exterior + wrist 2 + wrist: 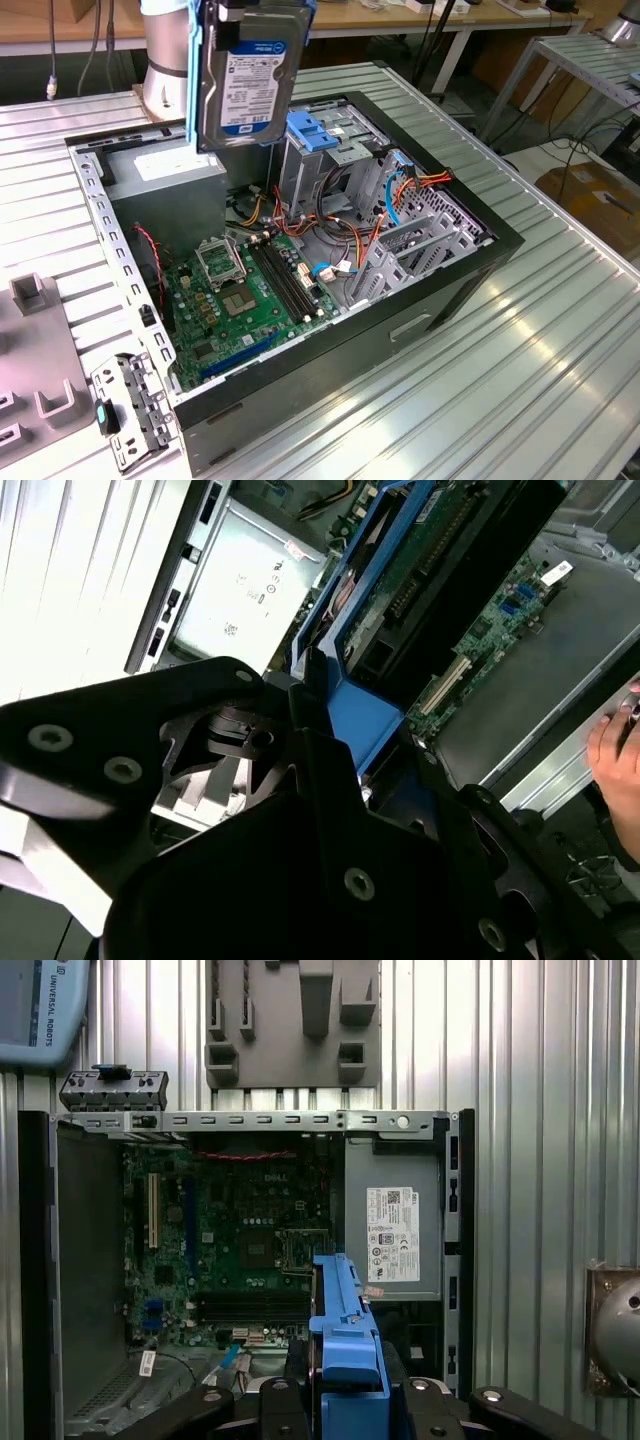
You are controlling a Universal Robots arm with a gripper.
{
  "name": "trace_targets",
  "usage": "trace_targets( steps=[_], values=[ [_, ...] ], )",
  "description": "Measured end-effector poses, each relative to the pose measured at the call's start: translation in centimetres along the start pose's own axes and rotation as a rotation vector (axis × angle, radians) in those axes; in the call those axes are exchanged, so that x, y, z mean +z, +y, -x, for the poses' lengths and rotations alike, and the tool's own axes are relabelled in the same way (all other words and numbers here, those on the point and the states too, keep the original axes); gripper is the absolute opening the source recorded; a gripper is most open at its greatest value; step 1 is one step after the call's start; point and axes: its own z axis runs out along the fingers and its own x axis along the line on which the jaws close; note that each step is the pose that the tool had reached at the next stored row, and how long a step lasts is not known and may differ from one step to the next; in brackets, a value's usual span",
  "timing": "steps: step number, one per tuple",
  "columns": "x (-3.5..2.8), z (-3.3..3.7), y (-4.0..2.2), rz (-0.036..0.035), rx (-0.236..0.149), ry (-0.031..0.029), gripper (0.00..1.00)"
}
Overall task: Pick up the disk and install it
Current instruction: 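Pick up the disk, then insert the disk into the insertion slot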
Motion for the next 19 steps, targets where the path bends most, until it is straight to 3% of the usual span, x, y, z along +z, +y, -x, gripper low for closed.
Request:
trace_targets(
  steps=[2,17,19],
  values=[
    [0.0,-0.01,-0.65,0.0001,0.0,0.0001,0.37],
    [0.0,-0.01,-0.79,0.0,0.0,0.0001,0.37],
    [0.01,0.0,-0.79,-0.0026,0.0,0.0,0.37]
  ],
)
